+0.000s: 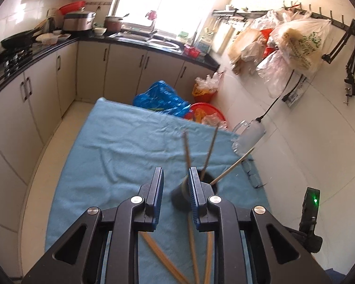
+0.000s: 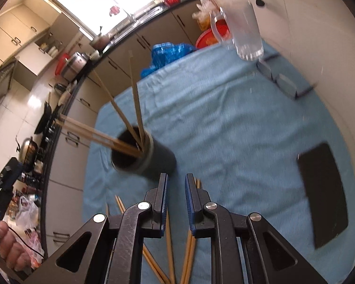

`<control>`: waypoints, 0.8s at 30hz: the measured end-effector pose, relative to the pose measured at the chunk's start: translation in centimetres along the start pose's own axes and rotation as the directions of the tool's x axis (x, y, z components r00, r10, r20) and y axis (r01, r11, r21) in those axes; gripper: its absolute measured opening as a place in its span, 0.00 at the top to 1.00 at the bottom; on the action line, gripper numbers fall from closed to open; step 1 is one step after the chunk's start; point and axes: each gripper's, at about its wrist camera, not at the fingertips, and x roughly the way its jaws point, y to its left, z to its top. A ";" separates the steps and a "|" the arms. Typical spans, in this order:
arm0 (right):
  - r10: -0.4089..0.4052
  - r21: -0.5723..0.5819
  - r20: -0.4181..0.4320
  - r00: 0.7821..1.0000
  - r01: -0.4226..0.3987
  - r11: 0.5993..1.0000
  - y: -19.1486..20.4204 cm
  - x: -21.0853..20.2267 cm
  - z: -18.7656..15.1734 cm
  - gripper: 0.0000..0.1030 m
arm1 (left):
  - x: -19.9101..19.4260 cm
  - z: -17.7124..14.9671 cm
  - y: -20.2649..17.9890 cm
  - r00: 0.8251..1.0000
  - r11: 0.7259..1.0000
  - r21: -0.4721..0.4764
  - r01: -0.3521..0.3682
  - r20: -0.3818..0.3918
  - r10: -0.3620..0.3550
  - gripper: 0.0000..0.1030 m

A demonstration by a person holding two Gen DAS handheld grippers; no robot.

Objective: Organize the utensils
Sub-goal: 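Move both open tools back toward the remaining chopsticks on the cloth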

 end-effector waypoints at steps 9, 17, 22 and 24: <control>-0.037 0.016 -0.123 0.992 0.039 0.999 -1.4 3.3 -3.9 0.85 | 1.6 -6.7 6.9 0.984 0.989 -0.116 -0.087 -0.167 0.067 0.81; -0.069 0.049 -0.195 0.978 0.080 0.996 -2.7 5.7 -4.8 0.79 | 6.4 -13.2 10.2 0.912 0.973 -0.137 -0.186 -0.392 0.119 0.81; -0.070 0.040 -0.236 0.969 0.082 0.996 -2.3 7.8 -4.9 0.79 | 7.5 -14.4 10.2 0.893 0.974 -0.115 -0.195 -0.432 0.128 0.81; -0.096 0.017 -0.239 0.966 0.103 0.995 -1.9 8.4 -4.8 0.80 | 7.7 -14.4 10.0 0.890 0.975 -0.109 -0.196 -0.436 0.130 0.81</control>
